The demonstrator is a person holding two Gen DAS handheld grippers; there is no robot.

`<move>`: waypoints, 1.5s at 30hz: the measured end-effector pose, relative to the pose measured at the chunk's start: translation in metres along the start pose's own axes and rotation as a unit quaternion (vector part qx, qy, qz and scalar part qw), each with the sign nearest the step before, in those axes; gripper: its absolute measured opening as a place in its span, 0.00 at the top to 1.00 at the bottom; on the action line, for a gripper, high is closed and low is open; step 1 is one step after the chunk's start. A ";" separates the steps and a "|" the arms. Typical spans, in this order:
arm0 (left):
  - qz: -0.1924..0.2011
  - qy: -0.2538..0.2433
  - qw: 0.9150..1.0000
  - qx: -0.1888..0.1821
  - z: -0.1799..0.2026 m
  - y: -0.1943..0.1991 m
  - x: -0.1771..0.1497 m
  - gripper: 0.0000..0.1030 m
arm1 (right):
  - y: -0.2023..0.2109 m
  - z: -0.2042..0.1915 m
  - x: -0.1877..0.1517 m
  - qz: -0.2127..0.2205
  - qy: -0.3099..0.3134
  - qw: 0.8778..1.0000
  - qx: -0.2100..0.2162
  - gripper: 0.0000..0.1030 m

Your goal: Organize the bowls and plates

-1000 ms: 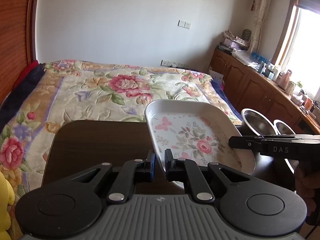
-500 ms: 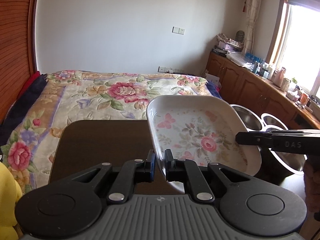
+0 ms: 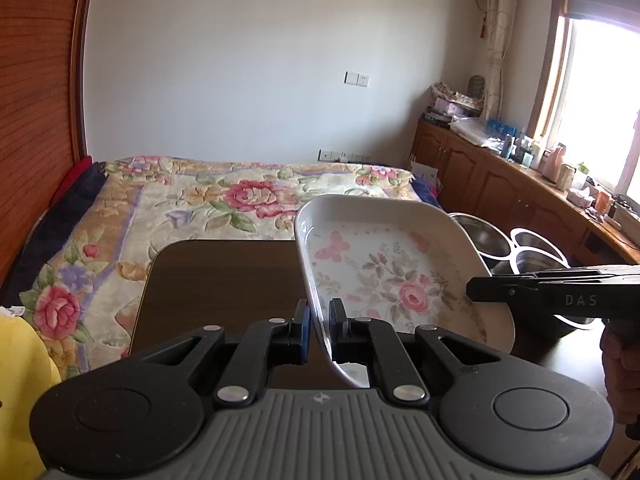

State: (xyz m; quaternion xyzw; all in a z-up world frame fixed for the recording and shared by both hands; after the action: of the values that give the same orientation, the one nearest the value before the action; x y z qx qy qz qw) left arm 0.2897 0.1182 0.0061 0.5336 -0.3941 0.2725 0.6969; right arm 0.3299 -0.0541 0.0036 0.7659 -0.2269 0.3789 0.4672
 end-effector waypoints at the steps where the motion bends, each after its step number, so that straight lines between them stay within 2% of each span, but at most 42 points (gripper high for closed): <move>1: 0.001 -0.001 1.000 0.001 0.001 0.003 0.000 0.64 | 0.003 -0.001 -0.001 0.001 0.001 1.000 0.002 0.90; 10: 0.020 -0.013 1.000 0.013 0.020 0.037 -0.016 0.64 | 0.029 -0.010 -0.020 0.007 0.012 1.000 0.015 0.90; 21: 0.019 -0.013 1.000 0.016 0.046 0.058 -0.055 0.64 | 0.051 -0.006 -0.051 -0.002 0.017 1.000 0.017 0.90; 31: -0.005 -0.004 1.000 0.019 0.052 0.052 -0.089 0.64 | 0.049 -0.001 -0.083 -0.024 0.019 0.999 0.012 0.90; 45: -0.019 -0.014 0.999 0.033 0.055 0.042 -0.107 0.64 | 0.047 0.001 -0.089 -0.030 0.022 0.999 0.006 0.90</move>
State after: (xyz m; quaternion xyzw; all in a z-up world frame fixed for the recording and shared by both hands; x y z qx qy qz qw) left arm 0.1842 0.0818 -0.0548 0.5675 -0.3839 0.2644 0.6786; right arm 0.2435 -0.0774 -0.0420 0.7667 -0.1909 0.3832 0.4784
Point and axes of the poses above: each gripper's, at about its wrist camera, not at the fingertips, and y roughly against the way its jaws point, z to its right, x to its top, the point moved 8 cm from there along -y, roughly the way its jaws point, and after that the axes turned 2 degrees about -y, right-handed, at the moved point
